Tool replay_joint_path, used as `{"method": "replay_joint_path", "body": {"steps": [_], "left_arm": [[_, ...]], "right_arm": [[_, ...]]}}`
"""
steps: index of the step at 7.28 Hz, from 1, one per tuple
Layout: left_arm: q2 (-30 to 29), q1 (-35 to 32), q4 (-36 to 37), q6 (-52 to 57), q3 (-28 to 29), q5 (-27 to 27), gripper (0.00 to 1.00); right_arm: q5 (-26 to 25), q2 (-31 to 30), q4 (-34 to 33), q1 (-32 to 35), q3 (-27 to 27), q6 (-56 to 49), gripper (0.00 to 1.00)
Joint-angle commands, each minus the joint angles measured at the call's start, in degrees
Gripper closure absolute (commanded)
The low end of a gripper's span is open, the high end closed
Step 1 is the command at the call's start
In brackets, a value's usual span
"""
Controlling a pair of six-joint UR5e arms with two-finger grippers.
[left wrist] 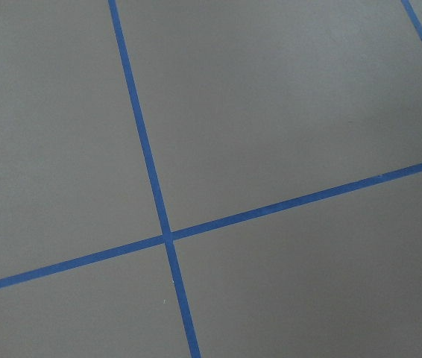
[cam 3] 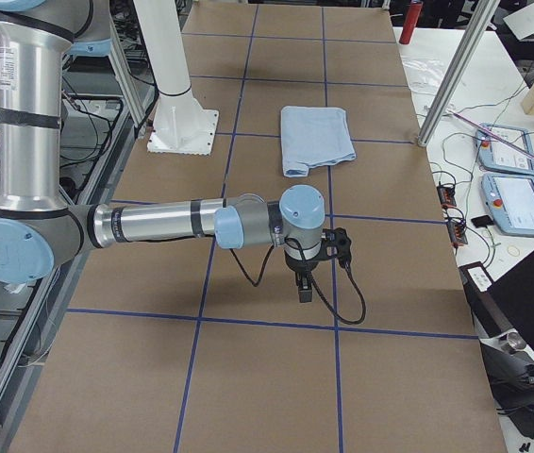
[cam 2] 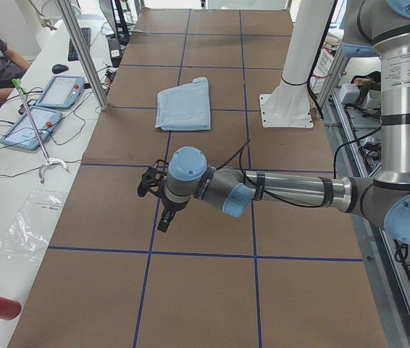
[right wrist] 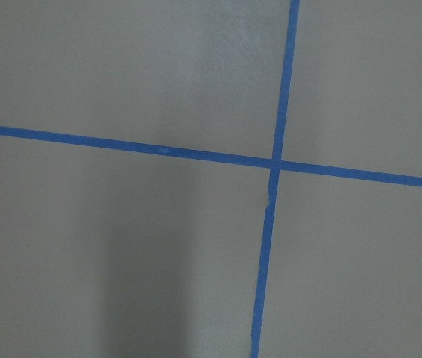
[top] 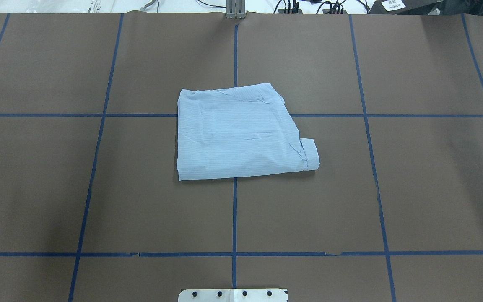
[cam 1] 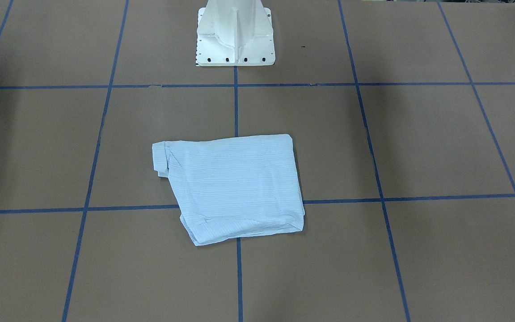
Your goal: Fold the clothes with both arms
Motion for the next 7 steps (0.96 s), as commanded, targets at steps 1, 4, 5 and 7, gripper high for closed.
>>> {"method": "replay_joint_path", "body": {"steps": [1, 4, 5, 7], "left_arm": [[-0.01, 0.0, -0.04, 0.07, -0.26, 0.0, 0.0], [-0.09, 0.0, -0.13, 0.07, -0.26, 0.0, 0.0], [-0.09, 0.0, -0.13, 0.07, -0.44, 0.0, 0.0], [-0.09, 0.09, -0.04, 0.07, -0.7, 0.0, 0.0]], "right_arm": [[-0.45, -0.39, 0.18, 0.01, 1.32, -0.07, 0.0], [-0.18, -0.31, 0.36, 0.01, 1.42, 0.01, 0.0], [-0.09, -0.22, 0.36, 0.01, 1.42, 0.1, 0.0], [0.43, -0.22, 0.36, -0.07, 0.98, 0.19, 0.0]]}}
